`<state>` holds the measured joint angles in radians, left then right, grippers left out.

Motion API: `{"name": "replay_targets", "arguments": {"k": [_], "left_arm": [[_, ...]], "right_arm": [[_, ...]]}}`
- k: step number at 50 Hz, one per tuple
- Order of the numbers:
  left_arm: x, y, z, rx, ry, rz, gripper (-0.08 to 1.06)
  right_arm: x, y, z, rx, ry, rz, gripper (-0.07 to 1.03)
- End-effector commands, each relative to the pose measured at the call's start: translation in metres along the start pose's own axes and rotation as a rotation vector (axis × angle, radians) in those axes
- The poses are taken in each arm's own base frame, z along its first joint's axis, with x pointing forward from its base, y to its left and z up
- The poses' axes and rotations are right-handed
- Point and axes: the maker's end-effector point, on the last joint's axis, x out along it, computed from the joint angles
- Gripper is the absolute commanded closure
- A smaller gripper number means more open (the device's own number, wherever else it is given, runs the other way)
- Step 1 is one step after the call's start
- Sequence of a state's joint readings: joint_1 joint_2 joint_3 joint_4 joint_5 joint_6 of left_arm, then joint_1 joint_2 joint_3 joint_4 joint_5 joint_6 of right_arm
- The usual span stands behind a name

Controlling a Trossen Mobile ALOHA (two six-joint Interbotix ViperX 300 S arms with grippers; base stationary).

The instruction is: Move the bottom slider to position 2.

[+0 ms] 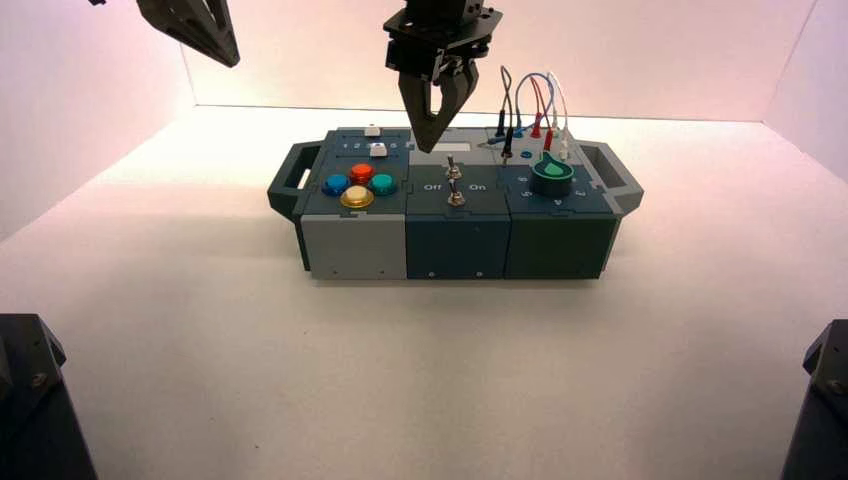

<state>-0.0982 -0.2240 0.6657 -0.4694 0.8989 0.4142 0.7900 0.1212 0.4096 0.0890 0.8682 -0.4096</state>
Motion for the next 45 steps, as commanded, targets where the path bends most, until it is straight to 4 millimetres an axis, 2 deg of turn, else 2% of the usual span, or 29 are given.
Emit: {"name": "replay_targets", "arguments": {"k": [1,17,31,39,45], "left_arm": [[-0.008,-0.002,0.01,0.012,-0.037,0.001,1.01],[-0.008,-0.001,0.01,0.012,-0.035,0.002,1.01],[-0.007,-0.003,0.013,0.008,-0.045,-0.002,1.01],[0.0,-0.017,0.022,0.039,-0.049,-0.023,1.01],[0.005,-0.028,0.018,0.068,-0.024,-0.039,1.01]], "right_arm": [[-0.011,-0.001,0.008,-0.002,-0.035,-0.01,0.98],[-0.011,-0.001,0.008,-0.003,-0.034,-0.009,0.98],[-0.025,-0.005,0.009,0.001,-0.065,-0.029,0.98],[-0.036,-0.016,0.007,0.04,-0.092,-0.046,0.98],[-0.046,-0.033,0.003,0.111,-0.121,-0.064,0.98]]}}
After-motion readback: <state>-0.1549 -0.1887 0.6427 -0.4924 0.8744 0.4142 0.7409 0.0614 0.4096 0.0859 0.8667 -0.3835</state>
